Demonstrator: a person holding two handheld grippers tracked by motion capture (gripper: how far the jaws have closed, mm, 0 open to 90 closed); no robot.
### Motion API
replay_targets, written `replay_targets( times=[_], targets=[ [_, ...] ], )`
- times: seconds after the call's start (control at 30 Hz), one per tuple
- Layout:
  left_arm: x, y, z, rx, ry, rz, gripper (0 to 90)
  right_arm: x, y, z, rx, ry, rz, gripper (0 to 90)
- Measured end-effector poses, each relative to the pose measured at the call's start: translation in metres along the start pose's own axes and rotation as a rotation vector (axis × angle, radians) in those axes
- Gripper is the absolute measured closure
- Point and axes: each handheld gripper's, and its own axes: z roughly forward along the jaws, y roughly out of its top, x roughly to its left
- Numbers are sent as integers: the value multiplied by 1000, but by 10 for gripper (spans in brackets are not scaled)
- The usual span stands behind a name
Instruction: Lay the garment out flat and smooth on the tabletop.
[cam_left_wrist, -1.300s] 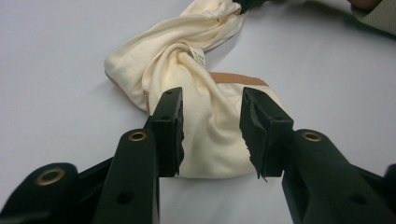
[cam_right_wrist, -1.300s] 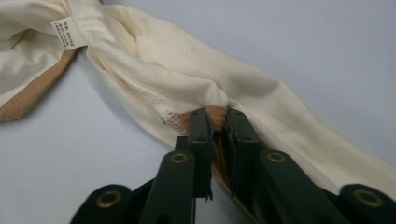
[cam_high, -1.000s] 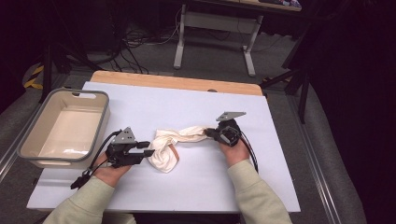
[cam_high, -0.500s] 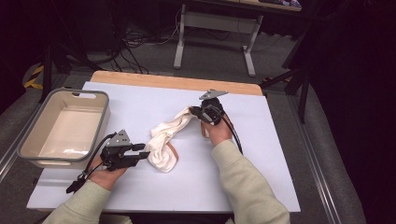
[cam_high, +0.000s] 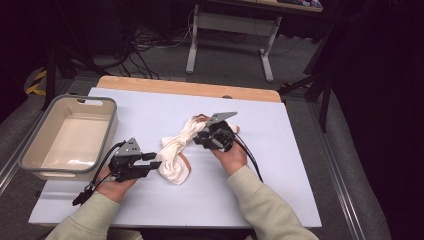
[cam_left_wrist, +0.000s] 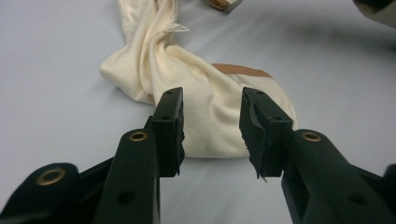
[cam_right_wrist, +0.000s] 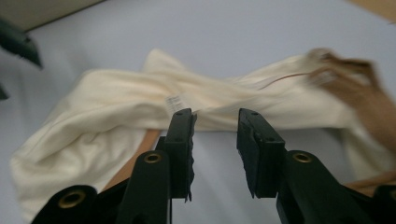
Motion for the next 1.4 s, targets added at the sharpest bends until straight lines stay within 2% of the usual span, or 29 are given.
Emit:
replay_targets(
  times=[0.03,0.07,0.1,0.13,0.17,0.2,0.3,0.4,0.43,0.5,0.53,0.6,0.63,0.7,0.83,0.9,0.97,1.0,1.13,1.27,1.4],
  targets=[
    [0,0,0,0,1,-1,606,10,-3,7,24,34,-12,666],
    [0,0,0,0,1,-1,606,10,-3,7,24,34,-12,666],
    [0,0,0,0,1,-3,606,15,-4,11,36,53,-19,666],
    [1,0,0,2,3,-1,606,25,-6,21,63,83,-34,666],
    [1,0,0,2,3,-1,606,25,-6,21,63,83,-34,666],
    [1,0,0,2,4,0,606,32,-7,30,94,97,-58,669],
    [2,0,-1,1,2,2,605,37,-8,41,144,101,-93,722],
    [3,-1,0,0,1,-1,605,37,-9,44,162,94,-92,766],
    [3,0,0,-1,0,-1,605,35,-9,43,166,106,-62,863],
    [4,0,0,-1,-1,-2,606,34,-10,41,168,118,-42,883],
    [4,1,1,-4,-1,3,607,34,-11,39,172,115,-48,887],
    [3,1,1,-4,-4,1,608,35,-12,32,162,127,-42,889],
    [4,2,2,-7,-3,5,608,38,-13,27,149,134,-27,889],
    [4,3,3,-12,-9,6,609,43,-18,13,121,143,-29,889],
    [3,5,6,-9,-23,12,611,51,-36,-14,96,160,-13,888],
    [1,7,9,-8,-31,15,611,53,-42,-21,91,162,-7,889],
    [-1,10,12,-6,-43,24,611,57,-61,-38,92,156,18,888],
    [-1,10,12,-6,-43,24,611,57,-61,-38,92,156,18,888],
    [-7,14,20,10,-86,32,609,64,-84,-59,95,144,46,888],
    [-14,18,27,19,-110,59,611,69,-101,-72,113,130,69,888],
    [-15,21,32,19,-133,49,615,73,-118,-81,142,121,95,884]
  ],
)
